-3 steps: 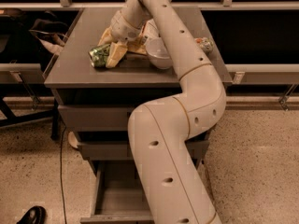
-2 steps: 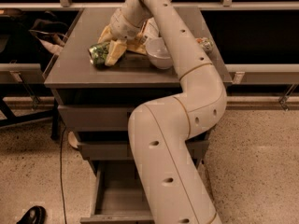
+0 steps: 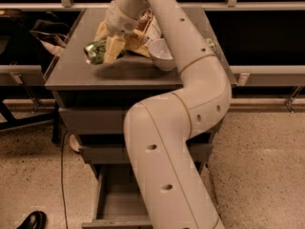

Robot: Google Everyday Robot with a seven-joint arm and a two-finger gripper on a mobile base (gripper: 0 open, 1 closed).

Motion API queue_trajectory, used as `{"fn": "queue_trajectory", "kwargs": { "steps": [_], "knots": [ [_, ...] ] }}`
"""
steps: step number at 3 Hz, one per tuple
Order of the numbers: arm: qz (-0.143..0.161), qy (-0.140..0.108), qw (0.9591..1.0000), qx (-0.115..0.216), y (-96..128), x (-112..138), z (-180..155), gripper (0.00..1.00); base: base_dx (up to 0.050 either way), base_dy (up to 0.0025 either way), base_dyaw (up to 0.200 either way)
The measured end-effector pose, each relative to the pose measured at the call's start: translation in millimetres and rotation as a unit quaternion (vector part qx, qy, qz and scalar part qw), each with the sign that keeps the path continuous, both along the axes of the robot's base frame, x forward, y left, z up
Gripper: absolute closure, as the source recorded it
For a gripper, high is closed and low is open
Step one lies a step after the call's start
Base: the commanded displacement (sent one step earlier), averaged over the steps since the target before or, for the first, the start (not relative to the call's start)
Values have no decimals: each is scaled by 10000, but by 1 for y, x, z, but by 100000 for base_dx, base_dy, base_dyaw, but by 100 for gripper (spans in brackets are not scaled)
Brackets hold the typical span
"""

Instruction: Place green can into bottom drawer

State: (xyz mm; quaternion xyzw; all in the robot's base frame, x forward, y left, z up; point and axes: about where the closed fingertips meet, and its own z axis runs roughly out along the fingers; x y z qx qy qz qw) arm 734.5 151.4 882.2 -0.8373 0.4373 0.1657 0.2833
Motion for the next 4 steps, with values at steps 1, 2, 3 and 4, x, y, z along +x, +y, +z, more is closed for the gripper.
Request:
{"fn": "queue_trajectory", "kwargs": {
  "steps": [1,2,3,4],
  "knots": [
    [243,264,9993,-112,20,-19,-3,100,0,0,0],
    [271,498,9984,14,47,-24,-11,100,0,0,0],
    [268,495,9984,17,47,-24,-11,100,0,0,0],
    [-174,434,9988,107,44,-12,0,100,0,0,0]
  ]
}}
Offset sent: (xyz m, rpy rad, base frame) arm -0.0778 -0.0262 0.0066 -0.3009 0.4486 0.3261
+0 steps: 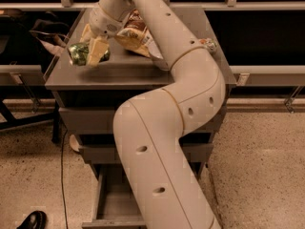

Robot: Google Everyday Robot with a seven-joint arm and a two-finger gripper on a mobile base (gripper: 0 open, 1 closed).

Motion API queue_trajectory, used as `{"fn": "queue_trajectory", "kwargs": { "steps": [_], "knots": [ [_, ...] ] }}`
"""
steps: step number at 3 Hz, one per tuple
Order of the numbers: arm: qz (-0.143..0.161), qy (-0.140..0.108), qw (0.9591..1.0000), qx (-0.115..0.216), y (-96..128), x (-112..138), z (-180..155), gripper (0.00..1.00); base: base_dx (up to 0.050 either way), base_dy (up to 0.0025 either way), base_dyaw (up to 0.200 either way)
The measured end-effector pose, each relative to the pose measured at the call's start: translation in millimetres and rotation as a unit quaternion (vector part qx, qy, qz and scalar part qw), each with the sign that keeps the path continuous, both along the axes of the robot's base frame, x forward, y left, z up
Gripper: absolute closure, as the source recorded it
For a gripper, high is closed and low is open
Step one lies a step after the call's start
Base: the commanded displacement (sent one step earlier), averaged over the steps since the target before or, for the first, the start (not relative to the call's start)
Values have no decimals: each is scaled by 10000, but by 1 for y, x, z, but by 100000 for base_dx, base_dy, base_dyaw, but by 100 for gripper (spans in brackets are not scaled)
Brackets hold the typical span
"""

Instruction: Place green can into bottom drawer

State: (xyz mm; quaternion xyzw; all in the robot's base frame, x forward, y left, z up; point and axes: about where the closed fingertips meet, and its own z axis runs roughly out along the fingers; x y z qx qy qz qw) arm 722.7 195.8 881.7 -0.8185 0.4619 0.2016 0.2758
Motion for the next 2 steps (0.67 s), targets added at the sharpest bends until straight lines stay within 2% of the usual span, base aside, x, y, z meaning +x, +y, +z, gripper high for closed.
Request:
{"fn": "queue_trajectory", "kwargs": {
  "steps": [1,2],
  "knots": [
    [-576,-217,9971,446,-23,-4,55,100,0,0,0],
    [-874,-327,9934,665,-42,-53,113,100,0,0,0]
  ]
}}
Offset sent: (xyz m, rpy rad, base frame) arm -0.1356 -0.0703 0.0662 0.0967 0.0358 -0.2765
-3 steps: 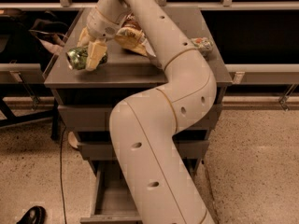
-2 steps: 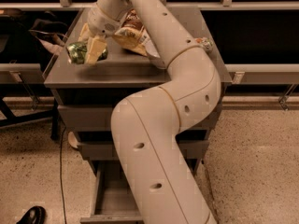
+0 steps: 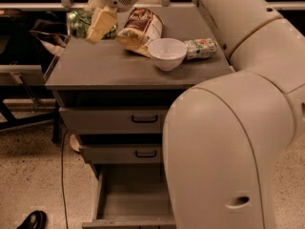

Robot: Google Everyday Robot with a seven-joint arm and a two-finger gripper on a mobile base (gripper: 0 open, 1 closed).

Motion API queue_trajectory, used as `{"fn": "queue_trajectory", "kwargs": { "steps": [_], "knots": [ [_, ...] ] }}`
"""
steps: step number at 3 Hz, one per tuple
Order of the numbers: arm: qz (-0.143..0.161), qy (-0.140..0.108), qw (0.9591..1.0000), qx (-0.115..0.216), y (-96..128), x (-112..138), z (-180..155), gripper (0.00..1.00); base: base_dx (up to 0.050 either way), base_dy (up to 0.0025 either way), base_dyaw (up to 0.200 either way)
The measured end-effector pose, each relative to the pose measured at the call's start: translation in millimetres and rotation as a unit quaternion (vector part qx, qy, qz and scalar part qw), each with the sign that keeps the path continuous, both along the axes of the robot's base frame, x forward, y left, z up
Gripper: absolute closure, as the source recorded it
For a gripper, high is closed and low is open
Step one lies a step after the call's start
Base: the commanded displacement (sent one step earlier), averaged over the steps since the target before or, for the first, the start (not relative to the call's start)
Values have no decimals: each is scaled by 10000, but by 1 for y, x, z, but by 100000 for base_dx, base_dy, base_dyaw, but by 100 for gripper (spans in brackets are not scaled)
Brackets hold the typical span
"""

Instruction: Place green can into bottom drawer

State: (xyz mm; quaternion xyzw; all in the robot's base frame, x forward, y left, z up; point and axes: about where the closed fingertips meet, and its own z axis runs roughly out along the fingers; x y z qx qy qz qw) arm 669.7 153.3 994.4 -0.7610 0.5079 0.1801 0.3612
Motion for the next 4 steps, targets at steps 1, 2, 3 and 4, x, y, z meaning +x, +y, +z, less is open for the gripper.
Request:
{"fn": "queue_trajectory", "kwargs": {
  "steps": [1,2,3,4],
  "knots": [
    [-1,-1,10000,-1,0,0,0,100,0,0,0],
    [-243,-312,9992,-96,-3,-3,11,100,0,0,0],
    [-699,-917,9933,52,-19,-23,46,100,0,0,0],
    [-792,-1048,9913,127,-13,-27,43,100,0,0,0]
  ]
}}
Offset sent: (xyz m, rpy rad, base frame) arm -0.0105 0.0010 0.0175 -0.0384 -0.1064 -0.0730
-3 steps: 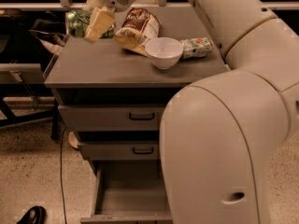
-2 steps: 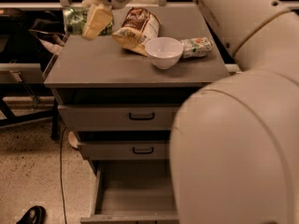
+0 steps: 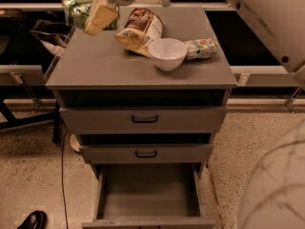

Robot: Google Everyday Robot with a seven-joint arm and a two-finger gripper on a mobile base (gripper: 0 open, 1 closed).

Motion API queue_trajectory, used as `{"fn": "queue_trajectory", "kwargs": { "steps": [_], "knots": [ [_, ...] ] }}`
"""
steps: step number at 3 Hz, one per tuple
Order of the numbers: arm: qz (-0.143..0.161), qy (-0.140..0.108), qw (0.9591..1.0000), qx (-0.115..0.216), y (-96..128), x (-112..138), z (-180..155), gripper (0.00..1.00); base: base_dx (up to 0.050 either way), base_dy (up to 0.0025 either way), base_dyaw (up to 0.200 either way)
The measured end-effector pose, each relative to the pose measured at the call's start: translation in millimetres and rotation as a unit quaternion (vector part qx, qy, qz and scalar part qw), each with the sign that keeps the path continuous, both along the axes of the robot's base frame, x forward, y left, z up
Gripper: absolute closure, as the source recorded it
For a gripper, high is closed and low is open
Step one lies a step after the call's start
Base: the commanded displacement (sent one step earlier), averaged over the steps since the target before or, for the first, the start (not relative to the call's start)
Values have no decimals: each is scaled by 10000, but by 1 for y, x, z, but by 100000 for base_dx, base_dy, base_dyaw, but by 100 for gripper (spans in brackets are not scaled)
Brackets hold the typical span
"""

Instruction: Place green can into bottom drawer

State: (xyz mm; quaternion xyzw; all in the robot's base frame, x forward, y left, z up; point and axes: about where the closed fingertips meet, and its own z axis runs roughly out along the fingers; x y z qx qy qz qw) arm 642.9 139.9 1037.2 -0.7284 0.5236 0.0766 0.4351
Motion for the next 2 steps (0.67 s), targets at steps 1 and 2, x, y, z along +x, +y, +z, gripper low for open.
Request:
{"fn": "queue_trajectory", "kwargs": {
  "steps": [1,2],
  "knots": [
    [-2,8,10000,-3,0,1,-1,100,-5003,5,-35],
    [-2,8,10000,-3,0,0,-1,100,-5002,3,-22]
  ]
}}
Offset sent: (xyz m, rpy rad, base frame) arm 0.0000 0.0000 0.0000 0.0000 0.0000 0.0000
